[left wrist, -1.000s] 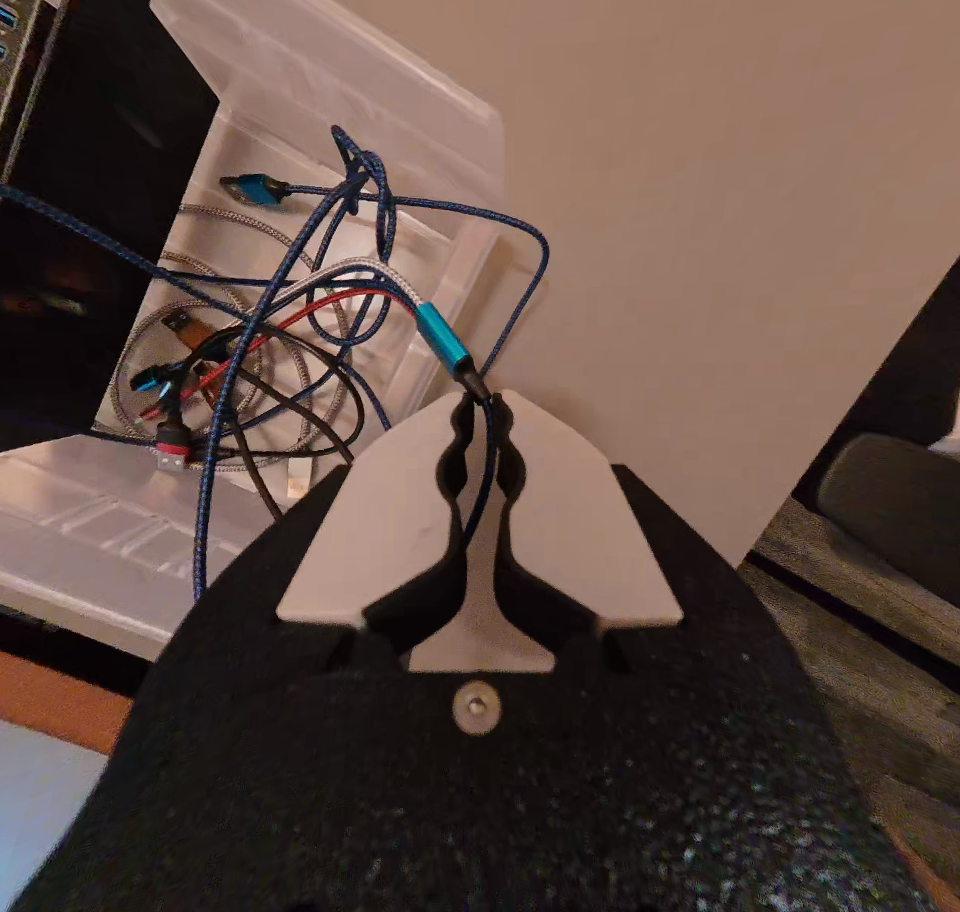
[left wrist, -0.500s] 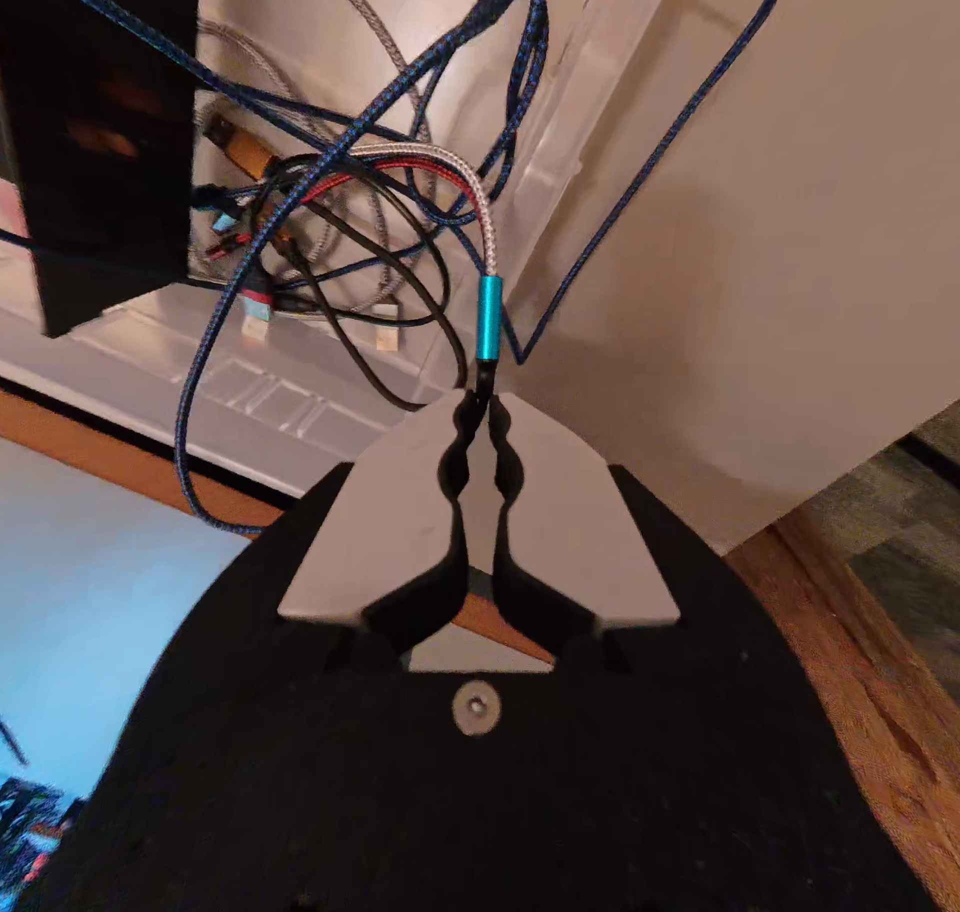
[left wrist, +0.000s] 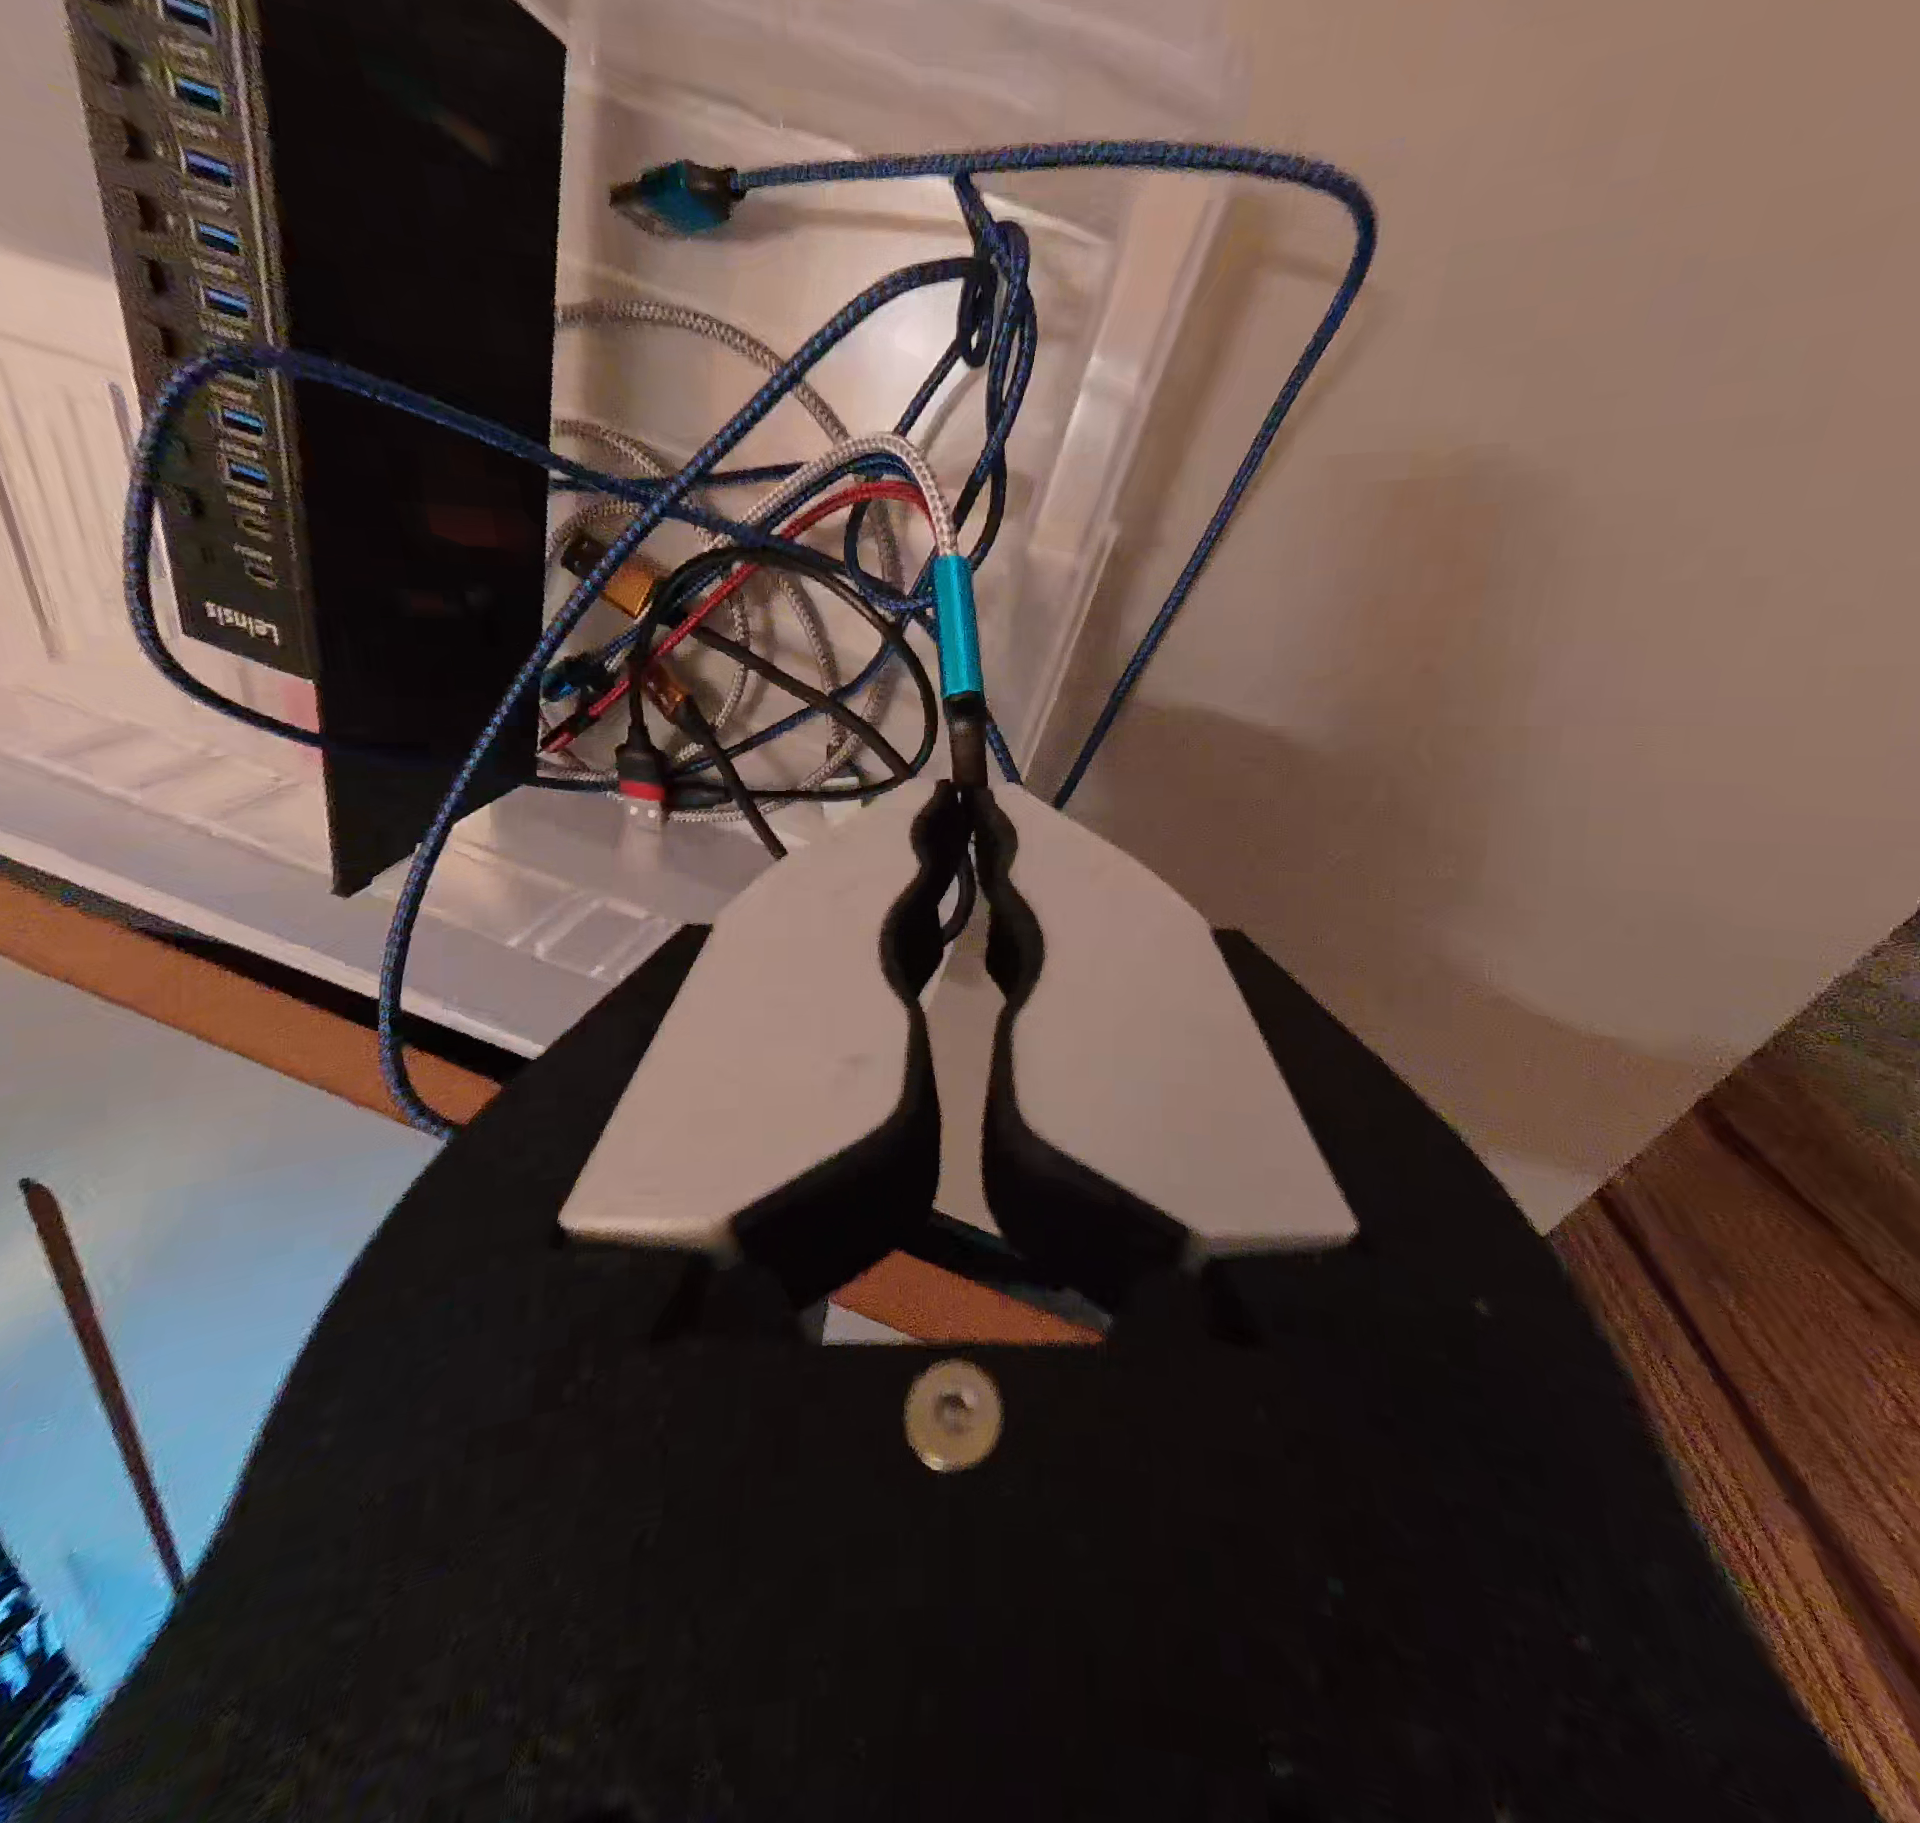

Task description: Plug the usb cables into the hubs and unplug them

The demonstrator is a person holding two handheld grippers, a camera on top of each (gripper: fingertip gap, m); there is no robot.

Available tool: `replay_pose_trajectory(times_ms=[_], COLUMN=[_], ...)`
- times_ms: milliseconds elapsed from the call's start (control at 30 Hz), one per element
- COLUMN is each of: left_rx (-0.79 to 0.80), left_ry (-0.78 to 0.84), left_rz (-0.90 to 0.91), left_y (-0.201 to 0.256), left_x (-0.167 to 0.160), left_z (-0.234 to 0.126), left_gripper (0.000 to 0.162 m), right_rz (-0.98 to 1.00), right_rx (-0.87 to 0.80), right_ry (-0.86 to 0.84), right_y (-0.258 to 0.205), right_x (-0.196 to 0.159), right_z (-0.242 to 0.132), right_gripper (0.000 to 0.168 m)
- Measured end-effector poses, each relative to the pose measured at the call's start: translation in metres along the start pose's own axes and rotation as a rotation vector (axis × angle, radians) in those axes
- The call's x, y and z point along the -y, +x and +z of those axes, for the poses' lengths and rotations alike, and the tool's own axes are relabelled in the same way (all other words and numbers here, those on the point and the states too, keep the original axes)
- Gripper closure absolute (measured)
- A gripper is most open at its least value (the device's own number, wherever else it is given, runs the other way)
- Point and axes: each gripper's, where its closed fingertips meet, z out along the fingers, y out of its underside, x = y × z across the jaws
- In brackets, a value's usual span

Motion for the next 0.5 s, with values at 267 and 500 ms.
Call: replay_pose_trajectory(times_ms=[267, 500], left_rx=[-0.022, 0.236], left_ry=[0.032, -0.078], left_rz=[0.067, 0.168], left_y=[-0.020, -0.080], left_x=[0.008, 0.021], left_z=[-0.034, -0.042], left_gripper=[0.160, 0.160], right_rz=[0.003, 0.001], right_rx=[0.004, 0.004], right_ry=[-0.011, -0.010], right_y=[0.000, 0.000], right_x=[-0.001, -0.001], right_z=[0.001, 0.001], right_gripper=[0.133, 0.133])
